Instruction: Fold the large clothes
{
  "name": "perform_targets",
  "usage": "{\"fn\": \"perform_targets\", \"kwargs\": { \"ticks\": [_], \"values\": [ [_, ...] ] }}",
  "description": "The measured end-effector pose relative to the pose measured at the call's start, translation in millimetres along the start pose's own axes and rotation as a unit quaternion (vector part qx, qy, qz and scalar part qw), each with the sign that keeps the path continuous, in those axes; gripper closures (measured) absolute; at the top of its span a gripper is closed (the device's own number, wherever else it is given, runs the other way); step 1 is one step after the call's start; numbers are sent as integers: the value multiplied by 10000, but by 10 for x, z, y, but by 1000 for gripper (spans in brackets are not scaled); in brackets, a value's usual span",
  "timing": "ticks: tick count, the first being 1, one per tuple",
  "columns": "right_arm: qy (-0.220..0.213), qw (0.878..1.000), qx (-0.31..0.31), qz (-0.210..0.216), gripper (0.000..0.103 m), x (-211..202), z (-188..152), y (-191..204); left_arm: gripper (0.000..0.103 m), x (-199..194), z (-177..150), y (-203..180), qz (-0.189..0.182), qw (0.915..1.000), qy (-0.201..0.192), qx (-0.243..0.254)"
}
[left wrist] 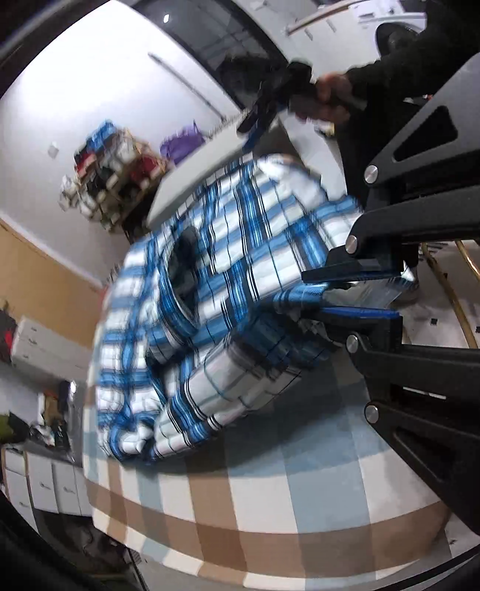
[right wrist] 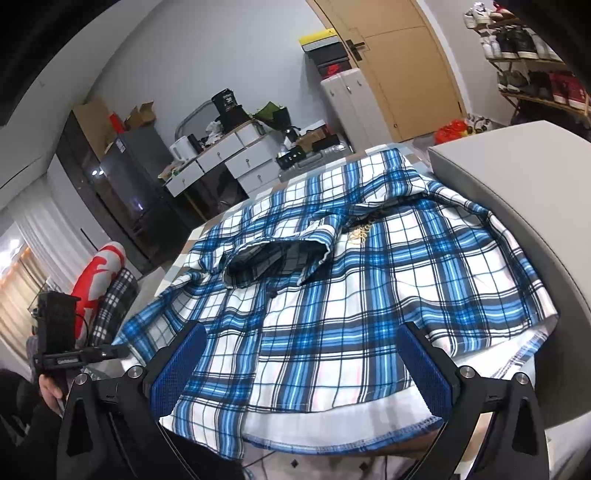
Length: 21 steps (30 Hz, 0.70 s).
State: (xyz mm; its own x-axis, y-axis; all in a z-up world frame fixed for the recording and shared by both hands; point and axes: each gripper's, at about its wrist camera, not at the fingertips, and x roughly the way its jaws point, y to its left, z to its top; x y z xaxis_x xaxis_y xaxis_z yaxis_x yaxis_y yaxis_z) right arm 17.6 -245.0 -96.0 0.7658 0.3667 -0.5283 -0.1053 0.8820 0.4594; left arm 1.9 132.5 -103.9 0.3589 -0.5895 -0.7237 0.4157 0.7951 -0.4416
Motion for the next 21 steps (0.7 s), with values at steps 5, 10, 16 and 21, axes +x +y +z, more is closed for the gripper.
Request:
{"fn": "perform_targets", "kwargs": {
  "ticks": [5,10,16,21],
  "values": [
    [7,10000,56,-10,0,-6,-6,-10,97,234,-69,262,484,9963,478,-528],
    [-24,9996,266,34,0,-27,16,-94,53,157,-101,379,738,9927,467,-836],
    [-184,9981,593,0,0,-116,53,-266,41,173,-121,464,592,9902,571,-1133],
    [-83,9982,526,-273,0,-256,111,-397,40,209,-119,481,480,9900,635,-1169]
  ]
}}
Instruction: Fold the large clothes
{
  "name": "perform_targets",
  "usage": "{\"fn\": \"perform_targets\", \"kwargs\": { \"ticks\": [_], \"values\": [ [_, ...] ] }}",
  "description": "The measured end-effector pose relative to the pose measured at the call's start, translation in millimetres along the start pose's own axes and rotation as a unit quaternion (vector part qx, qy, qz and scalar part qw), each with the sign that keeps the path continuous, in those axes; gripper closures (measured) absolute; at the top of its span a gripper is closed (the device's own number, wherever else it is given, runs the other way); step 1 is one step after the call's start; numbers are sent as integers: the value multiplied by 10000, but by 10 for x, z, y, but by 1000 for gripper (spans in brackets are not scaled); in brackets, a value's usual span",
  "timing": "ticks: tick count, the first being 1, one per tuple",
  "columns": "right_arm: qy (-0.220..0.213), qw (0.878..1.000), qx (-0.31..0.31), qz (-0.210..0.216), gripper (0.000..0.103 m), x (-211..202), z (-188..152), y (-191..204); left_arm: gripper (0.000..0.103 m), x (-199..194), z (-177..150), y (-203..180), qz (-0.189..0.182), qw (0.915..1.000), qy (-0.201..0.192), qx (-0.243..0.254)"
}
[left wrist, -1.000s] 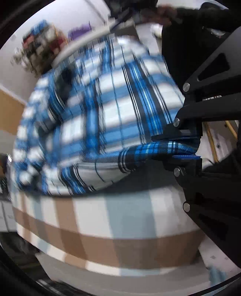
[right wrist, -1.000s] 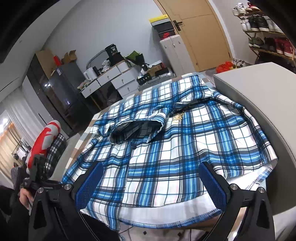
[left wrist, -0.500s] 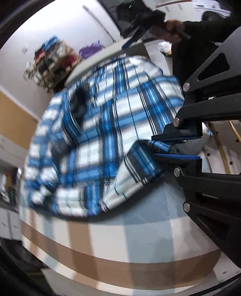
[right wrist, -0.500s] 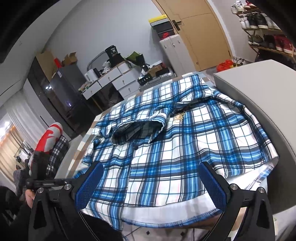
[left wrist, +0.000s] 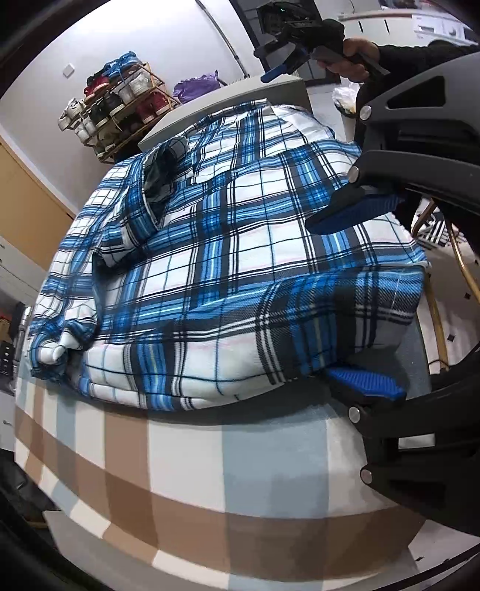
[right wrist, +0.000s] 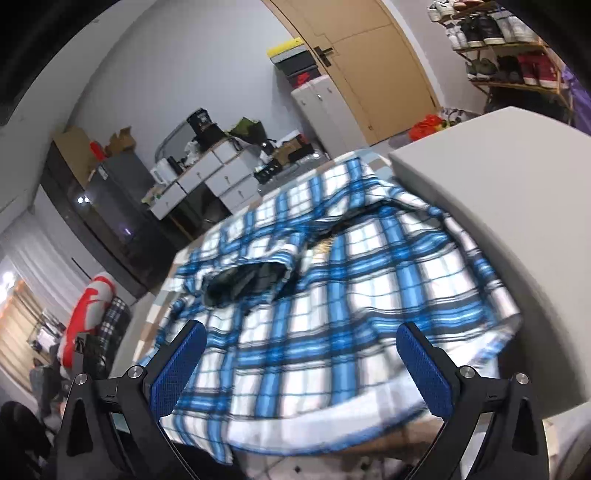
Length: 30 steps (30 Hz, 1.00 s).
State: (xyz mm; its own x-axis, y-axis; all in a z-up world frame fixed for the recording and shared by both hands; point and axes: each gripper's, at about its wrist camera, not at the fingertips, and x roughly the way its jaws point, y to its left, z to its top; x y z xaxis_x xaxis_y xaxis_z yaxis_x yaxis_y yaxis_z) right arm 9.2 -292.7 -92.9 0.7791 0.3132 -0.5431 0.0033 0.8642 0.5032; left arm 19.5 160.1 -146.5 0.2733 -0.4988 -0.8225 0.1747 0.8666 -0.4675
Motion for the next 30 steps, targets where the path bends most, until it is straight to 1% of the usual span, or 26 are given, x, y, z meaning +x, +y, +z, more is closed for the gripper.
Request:
{"fn": "perform_targets", "kwargs": {
  "ticks": [2,3,4,5,6,7,8,9,11,12,14,17,18,21,22,23,26,27,28,30],
  "values": [
    [159,9997,12,-168,0,-24,30,-74,40,-44,-1,21,-150,9999,-80,-28],
    [325,9989,11,-326,0,-22,64,-130,40,-59,-8,20,-219,9997,-97,-12],
    [455,9980,27,-440,0,-18,90,-181,41,-69,-13,36,-202,9997,-114,-22],
    [651,9963,137,-552,0,-5,122,-269,45,-63,-16,48,-158,9998,-100,-40],
    [776,9950,247,-577,0,4,140,-337,59,-46,-21,69,-90,9999,-34,-71],
    [865,9941,319,-567,0,20,144,-391,66,-30,-21,82,-19,10000,6,-92],
    [1102,9914,468,-522,0,67,150,-475,78,-38,-19,95,37,9999,-15,-94],
    [1281,9884,595,-551,0,107,152,-536,88,-20,-20,127,-41,9998,80,-150],
    [1470,9835,843,-633,0,140,141,-646,90,-12,-16,146,-86,9997,119,-201],
    [1579,9801,984,-693,3,163,143,-705,90,-15,-17,144,-88,9997,116,-190],
    [1586,9784,1121,-711,2,163,171,-724,90,-13,-22,117,-55,9998,109,-134],
    [1729,9717,1207,-1068,2,255,172,-711,90,-9,-35,63,18,10000,92,-13],
    [1809,9672,1304,-1219,2,308,138,-699,90,-8,-36,53,40,10000,81,9],
    [1965,9604,1550,-1227,2,460,30,-672,91,-2,-30,54,88,9999,70,27],
    [1959,9598,1580,-1243,0,482,12,-668,93,0,-27,64,187,9998,69,41],
    [1883,9611,1548,-1300,1,500,14,-636,98,0,-24,72,267,9996,64,47],
    [1678,9618,1481,-1578,0,533,30,-607,99,-28,-25,65,660,9976,-86,177],
    [1613,9626,1461,-1613,1,539,32,-607,99,-27,-25,56,732,9970,-101,229],
    [1571,9612,1407,-1776,1,546,39,-602,100,-19,-21,47,790,9964,-114,274],
    [1505,9613,1348,-1875,1,553,54,-621,101,-9,-1,39,959,9947,-146,349]
  ]
}}
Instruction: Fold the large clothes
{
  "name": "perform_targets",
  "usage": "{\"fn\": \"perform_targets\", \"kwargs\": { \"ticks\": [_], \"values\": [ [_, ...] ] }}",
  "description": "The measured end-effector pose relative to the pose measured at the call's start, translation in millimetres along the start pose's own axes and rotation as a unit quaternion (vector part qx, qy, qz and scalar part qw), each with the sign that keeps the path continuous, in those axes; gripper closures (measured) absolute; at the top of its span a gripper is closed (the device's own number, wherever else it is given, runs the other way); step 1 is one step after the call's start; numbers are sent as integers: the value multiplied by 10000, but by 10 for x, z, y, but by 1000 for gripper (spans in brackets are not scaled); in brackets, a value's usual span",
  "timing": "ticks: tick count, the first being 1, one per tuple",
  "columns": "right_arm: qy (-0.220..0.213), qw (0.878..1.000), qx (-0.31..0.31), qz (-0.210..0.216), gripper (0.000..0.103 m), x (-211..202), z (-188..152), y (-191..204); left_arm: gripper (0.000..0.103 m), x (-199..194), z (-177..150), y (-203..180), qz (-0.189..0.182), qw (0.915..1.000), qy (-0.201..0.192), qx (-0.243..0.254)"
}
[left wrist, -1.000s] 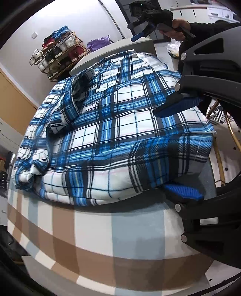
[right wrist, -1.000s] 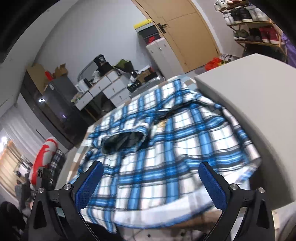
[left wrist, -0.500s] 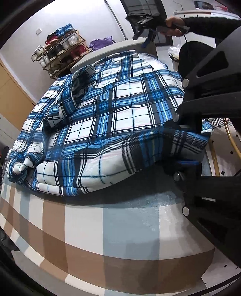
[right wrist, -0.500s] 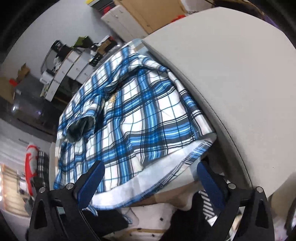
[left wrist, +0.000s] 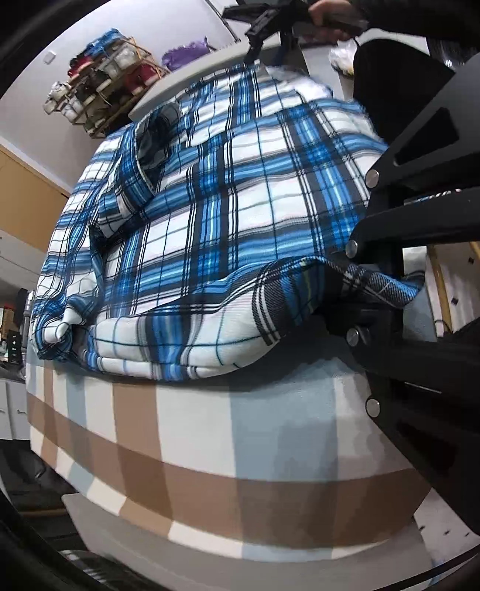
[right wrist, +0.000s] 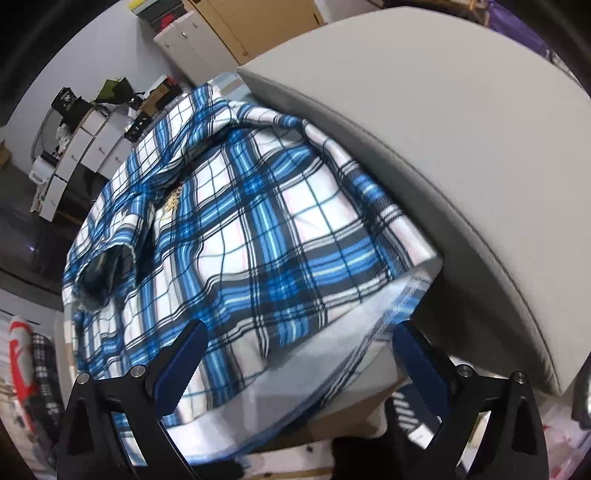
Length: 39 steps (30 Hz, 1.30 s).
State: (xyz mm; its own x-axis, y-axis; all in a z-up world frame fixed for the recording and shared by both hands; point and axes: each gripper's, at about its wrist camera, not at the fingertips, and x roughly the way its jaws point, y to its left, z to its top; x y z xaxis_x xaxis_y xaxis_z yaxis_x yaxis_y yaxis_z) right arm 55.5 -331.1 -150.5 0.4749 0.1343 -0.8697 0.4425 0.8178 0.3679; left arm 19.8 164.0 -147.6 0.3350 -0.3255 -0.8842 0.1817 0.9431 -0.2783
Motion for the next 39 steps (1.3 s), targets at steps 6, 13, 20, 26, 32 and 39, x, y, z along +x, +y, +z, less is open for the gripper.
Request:
{"fn": "perform_targets", "kwargs": {
  "ticks": [6,13,20,26,32,39],
  "values": [
    [-104,9999,57,115,1,-12,17,-11,102,19,167,75,647,9969,-41,445],
    [50,9991,-226,365,1,-84,-49,-109,102,-88,330,600,659,9976,75,-206],
    [-7,9957,-785,492,13,-71,-53,4,102,-81,193,487,478,9987,53,-139],
    [142,9867,-1490,640,85,-41,-113,172,98,-82,229,253,164,9997,71,-188],
    [128,9885,-1403,554,80,-6,-36,78,70,-53,204,192,-97,9996,243,-103],
    [30,9854,-1501,802,97,37,-9,161,59,-57,177,149,-115,9998,139,-26]
  ]
}}
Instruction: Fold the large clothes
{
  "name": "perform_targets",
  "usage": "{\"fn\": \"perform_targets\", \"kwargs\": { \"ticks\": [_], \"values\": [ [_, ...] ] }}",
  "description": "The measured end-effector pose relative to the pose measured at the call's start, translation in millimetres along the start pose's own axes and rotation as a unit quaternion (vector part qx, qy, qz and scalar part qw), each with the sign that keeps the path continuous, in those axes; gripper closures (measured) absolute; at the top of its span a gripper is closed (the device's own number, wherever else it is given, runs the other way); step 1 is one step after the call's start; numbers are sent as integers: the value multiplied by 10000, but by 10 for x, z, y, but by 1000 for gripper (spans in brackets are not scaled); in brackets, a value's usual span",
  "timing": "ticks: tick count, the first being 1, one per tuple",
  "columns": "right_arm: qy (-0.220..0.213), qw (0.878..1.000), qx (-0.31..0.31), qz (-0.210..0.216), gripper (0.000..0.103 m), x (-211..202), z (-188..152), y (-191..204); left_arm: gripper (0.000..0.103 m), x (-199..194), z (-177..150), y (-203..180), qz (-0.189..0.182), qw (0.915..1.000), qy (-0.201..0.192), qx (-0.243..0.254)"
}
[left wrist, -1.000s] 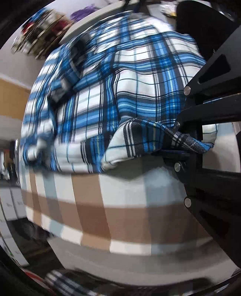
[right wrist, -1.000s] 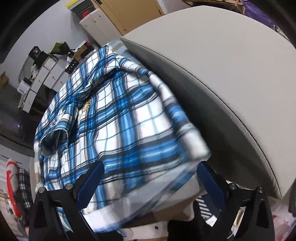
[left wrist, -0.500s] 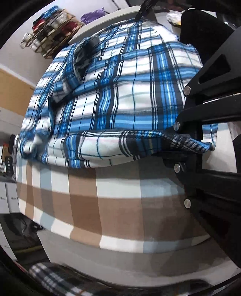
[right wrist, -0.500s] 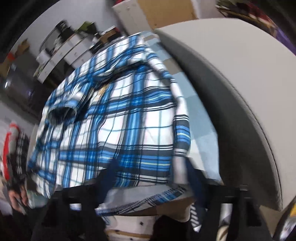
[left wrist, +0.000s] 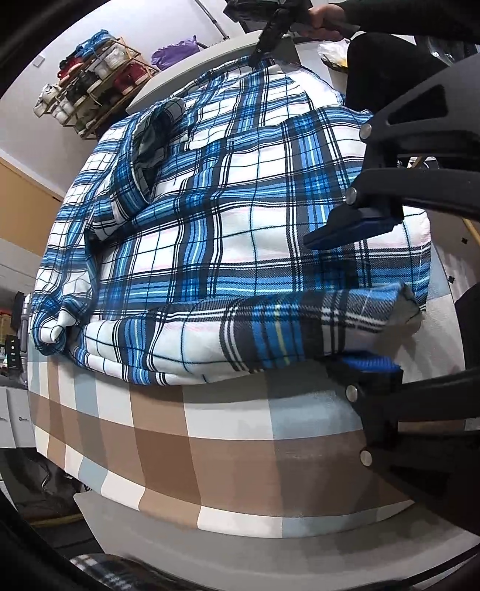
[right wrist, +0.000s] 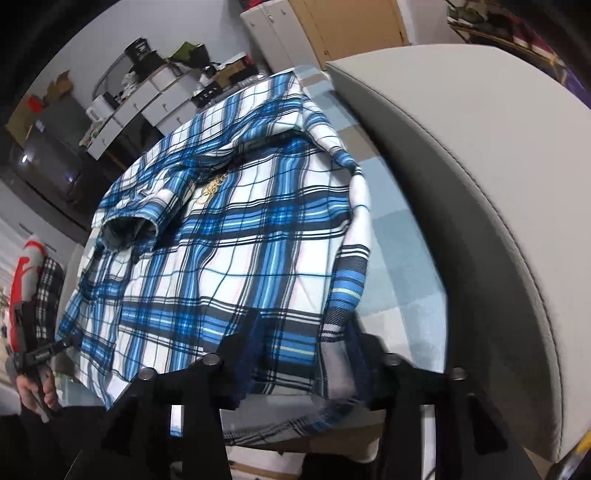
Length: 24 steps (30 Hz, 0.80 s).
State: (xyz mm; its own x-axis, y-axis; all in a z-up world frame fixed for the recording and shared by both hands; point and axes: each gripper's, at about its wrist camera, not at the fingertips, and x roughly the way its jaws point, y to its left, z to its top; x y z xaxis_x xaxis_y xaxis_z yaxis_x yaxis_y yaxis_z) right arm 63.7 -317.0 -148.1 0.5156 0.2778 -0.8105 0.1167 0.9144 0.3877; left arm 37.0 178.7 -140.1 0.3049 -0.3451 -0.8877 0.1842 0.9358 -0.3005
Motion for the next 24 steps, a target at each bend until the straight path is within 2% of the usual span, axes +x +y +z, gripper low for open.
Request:
{"fn": "perform_targets", "kwargs": {
  "ticks": [1,3,4,7,8,10,16,20,24],
  "values": [
    [79,9999,-13,91,100,31,5,12,63,0,-8,11,14,10000,-5,-50],
    [-17,9998,55,174,100,-18,-28,-16,99,-17,-35,78,333,9993,52,-151],
    [-140,9996,98,233,100,-75,-48,-45,99,-29,-49,120,294,9991,87,-279],
    [-373,9966,457,570,101,-219,-102,-190,101,-62,-135,298,-363,9949,294,-889],
    [-487,9951,570,647,101,-282,-133,-252,102,-82,-169,323,-474,9935,302,-990],
    [-659,9925,712,743,101,-407,-211,-368,102,-162,-254,330,-666,9915,279,-1079],
    [-645,9834,1073,1310,101,-752,-380,-584,102,-532,-422,81,-1095,9897,137,-914],
    [-594,9728,1366,1774,101,-945,-105,-604,102,-812,-64,-48,-1744,9781,-113,-1129],
    [-480,9670,1590,1934,101,-977,455,-477,102,-873,705,-37,-1934,9693,-352,-1473]
  ]
}}
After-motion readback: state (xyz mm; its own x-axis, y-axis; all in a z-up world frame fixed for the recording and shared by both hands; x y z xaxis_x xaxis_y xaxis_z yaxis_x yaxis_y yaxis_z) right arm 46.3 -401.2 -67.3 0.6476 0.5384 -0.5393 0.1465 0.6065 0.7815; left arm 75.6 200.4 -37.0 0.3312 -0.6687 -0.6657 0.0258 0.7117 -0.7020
